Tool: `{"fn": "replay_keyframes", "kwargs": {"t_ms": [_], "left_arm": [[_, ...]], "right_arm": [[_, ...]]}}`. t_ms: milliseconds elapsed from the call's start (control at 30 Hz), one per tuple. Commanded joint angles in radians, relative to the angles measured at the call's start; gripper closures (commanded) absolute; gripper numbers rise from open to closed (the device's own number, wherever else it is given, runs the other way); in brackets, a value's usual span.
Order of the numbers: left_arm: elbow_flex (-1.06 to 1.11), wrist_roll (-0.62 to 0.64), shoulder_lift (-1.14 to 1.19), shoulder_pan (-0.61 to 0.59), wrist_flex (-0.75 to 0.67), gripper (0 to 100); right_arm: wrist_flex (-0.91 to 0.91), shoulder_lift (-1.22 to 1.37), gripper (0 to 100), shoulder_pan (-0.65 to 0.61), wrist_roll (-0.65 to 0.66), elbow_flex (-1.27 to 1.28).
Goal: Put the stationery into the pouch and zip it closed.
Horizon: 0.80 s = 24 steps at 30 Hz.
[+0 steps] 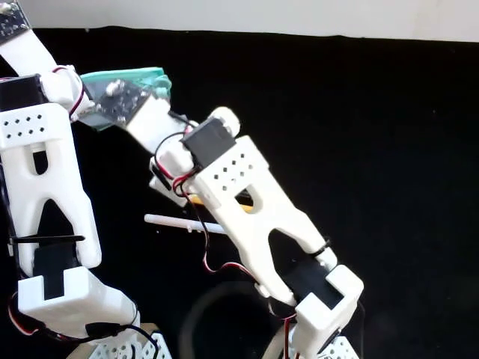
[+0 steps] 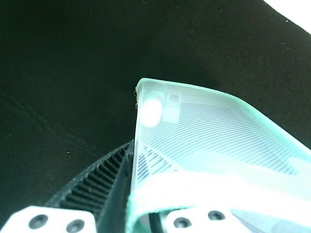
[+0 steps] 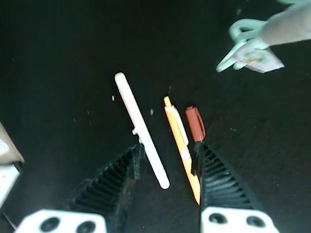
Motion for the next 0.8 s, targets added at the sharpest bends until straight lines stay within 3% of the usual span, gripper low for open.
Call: {"fn": "replay_keyframes", "kwargs": {"t_ms": [0, 567, 767], "left_arm": [[-0.008, 0.005, -0.002, 0.016, -0.015, 99], [-0.008, 0.003, -0.002, 0.012, -0.015, 99], [-0.008, 0.003, -0.002, 0.012, -0.014, 99]], "right_arm": [[-0.061, -0.058, 83.6, -0.019, 0.041, 0.082], [-0.343, -0.059, 83.6, -0.028, 0.083, 0.479], [-0.51, -0.058, 83.6, -0.03, 0.221, 0.602]]}}
